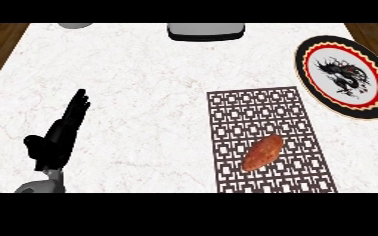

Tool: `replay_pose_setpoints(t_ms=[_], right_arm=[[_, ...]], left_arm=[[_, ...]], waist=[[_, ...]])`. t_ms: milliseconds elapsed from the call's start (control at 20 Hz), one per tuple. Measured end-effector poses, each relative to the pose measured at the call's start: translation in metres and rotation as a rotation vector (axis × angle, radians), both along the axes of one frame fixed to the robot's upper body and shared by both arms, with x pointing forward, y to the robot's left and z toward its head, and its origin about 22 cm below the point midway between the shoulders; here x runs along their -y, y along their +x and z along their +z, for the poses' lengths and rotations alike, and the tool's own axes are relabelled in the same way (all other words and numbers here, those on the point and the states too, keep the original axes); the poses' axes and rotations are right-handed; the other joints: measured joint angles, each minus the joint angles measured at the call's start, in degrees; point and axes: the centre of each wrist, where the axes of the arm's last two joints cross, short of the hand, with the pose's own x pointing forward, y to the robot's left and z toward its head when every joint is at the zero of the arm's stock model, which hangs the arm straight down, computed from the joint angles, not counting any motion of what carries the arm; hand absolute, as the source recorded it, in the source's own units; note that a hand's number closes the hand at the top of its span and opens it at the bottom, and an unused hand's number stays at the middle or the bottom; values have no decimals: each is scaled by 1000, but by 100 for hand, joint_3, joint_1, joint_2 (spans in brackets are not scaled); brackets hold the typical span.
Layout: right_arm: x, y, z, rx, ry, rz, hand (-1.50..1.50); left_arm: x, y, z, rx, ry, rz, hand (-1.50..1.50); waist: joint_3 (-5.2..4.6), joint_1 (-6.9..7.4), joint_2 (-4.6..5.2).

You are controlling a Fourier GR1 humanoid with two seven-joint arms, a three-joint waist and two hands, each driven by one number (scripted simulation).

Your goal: Pick the bell pepper from the placemat and place it in the plate

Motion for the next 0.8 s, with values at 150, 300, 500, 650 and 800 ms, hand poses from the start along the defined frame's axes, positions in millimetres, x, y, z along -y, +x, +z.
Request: replay_pose_setpoints(t_ms=[150,300,500,650,800], right_arm=[[21,-17,16,64,-12,-12,150],[30,-20,32,134,-41,-13,150],[38,-22,57,270,-79,-8,150],[32,-13,71,338,-99,5,150],[24,4,82,370,-88,22,150]], left_arm=[[-4,2,4,4,-1,-14,0],[2,2,-1,5,3,-19,0],[0,2,1,8,-1,-22,0],[-2,6,2,1,-1,-20,0],[-4,8,4,1,0,-18,0]], waist=[[-5,77,0],[-12,110,-2],[-15,121,-9],[-20,120,-10],[-22,140,-8]])
